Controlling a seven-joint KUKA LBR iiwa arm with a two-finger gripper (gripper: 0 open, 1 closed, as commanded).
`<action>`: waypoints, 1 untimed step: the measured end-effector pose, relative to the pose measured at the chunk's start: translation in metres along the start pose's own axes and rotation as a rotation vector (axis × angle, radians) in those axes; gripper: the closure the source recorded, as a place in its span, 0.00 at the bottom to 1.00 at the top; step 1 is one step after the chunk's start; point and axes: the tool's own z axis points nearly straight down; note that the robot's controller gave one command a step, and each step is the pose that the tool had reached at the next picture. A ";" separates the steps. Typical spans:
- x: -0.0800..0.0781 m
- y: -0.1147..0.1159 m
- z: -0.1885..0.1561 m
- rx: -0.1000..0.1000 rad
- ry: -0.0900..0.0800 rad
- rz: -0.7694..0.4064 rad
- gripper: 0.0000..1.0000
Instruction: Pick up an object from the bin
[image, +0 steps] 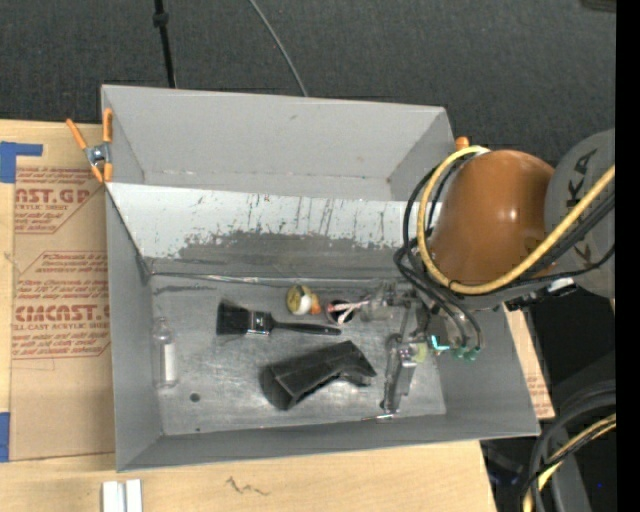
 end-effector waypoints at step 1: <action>-0.002 0.000 -0.003 0.000 -0.008 0.000 0.00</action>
Offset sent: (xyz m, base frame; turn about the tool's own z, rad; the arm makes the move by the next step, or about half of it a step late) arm -0.0029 0.0237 -0.1429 -0.2857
